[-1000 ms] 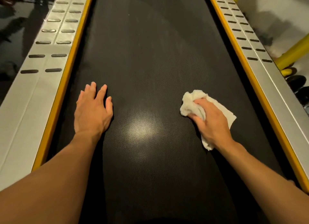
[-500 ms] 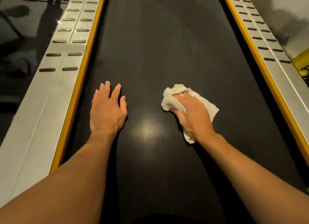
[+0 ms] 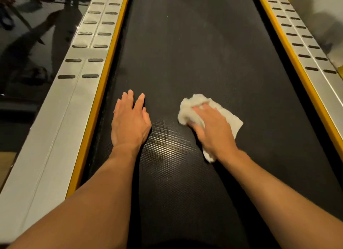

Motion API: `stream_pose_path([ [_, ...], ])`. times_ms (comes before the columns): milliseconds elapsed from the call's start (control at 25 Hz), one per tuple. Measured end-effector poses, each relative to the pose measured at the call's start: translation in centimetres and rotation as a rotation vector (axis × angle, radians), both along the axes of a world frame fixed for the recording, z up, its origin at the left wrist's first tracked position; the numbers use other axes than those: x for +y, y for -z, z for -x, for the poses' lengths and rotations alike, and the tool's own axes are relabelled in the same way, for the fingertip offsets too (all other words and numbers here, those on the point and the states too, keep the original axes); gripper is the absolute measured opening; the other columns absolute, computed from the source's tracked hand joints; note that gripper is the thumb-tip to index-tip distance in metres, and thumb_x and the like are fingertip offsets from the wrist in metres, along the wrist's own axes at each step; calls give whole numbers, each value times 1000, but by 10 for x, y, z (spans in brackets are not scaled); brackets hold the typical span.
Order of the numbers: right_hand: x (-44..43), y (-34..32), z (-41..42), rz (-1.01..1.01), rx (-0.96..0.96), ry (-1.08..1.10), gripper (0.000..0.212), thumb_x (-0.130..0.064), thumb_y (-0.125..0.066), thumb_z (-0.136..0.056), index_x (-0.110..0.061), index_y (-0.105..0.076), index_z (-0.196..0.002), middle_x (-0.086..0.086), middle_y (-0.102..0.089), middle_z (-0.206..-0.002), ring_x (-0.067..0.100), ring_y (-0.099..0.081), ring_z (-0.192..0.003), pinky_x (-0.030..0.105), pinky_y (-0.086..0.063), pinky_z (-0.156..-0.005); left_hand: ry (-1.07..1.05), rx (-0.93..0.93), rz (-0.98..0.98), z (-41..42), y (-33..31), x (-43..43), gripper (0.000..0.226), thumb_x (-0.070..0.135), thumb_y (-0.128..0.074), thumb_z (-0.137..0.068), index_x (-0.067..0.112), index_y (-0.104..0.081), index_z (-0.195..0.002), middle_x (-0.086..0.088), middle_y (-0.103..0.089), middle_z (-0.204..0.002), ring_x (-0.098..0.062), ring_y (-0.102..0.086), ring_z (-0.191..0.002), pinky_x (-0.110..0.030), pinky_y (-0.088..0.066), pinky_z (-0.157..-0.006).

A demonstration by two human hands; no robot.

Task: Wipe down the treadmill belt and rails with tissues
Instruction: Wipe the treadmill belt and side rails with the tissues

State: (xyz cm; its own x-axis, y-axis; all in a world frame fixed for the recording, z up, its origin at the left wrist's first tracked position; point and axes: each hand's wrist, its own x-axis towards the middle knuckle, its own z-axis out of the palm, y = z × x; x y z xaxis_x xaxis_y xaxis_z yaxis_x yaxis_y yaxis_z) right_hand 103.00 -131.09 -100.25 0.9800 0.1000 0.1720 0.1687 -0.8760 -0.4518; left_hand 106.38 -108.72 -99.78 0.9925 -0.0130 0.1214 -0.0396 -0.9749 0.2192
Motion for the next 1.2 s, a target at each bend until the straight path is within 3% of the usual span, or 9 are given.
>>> stream_pose_path([
  [120,35,0,-51,78,-6,129,38,-41,-48,-90,-21,-58,-121,1,-57,-121,25,-52,-111,39,-38,-97,0,-3,-4,-1,0,-1,48,30,-31,-100,20,-34,-147,-10,-26,-155,-24,-18,-145,-38,-13,-120],
  [320,57,1,18,15,-87,-191,43,-31,-56,-88,-19,-55,-129,5,-52,-134,24,-48,-118,40,-39,-101,22,93,86,-3,-10,4,50,27,-34,-100,20,-30,-149,-9,-17,-158,-23,-10,-147,-35,-6,-120],
  [400,48,4,21,-3,-59,-203,43,-34,-55,-88,-22,-55,-129,1,-51,-136,20,-47,-122,38,-36,-105,88,182,97,-4,-21,14,51,26,-37,-100,21,-27,-150,-7,-15,-159,-24,-9,-147,-36,-6,-118],
  [520,59,5,-18,5,-16,-103,42,-41,-46,-89,-27,-54,-128,-4,-52,-133,18,-46,-123,38,-35,-105,244,142,-161,6,-43,47,50,23,-46,-95,17,-39,-144,-12,-30,-152,-31,-23,-142,-45,-8,-119],
  [600,71,6,-36,72,-22,-63,42,-46,-40,-90,-28,-53,-125,-4,-52,-130,20,-48,-120,41,-37,-103,197,105,-286,22,-51,86,51,27,-50,-93,16,-42,-142,-16,-24,-154,-34,-19,-143,-49,-6,-118],
  [680,77,7,-32,81,-43,-64,44,-49,-37,-91,-27,-52,-126,-2,-51,-129,22,-48,-118,40,-37,-102,68,160,-204,42,-52,117,59,38,-46,-95,19,-28,-148,-14,-10,-158,-35,-13,-145,-47,-9,-117],
  [760,75,8,-10,68,-52,-135,44,-49,-40,-92,-27,-51,-129,-2,-51,-132,21,-47,-121,39,-35,-104,20,170,-134,58,-42,130,65,46,-41,-95,19,-20,-151,-11,-12,-158,-32,-15,-144,-43,-12,-116],
  [1080,135,7,-55,79,-54,-66,38,-41,-49,-91,-20,-56,-122,5,-55,-123,28,-53,-111,42,-42,-96,25,45,-89,58,-33,132,64,45,-48,-92,17,-30,-146,-9,-27,-152,-29,-26,-141,-41,-17,-115],
  [1200,141,7,-38,24,-50,-224,43,-43,-41,-92,-21,-53,-127,4,-53,-129,26,-49,-117,43,-39,-100,30,22,-71,57,-32,131,63,45,-47,-93,17,-30,-147,-9,-25,-154,-28,-22,-143,-40,-14,-115],
])
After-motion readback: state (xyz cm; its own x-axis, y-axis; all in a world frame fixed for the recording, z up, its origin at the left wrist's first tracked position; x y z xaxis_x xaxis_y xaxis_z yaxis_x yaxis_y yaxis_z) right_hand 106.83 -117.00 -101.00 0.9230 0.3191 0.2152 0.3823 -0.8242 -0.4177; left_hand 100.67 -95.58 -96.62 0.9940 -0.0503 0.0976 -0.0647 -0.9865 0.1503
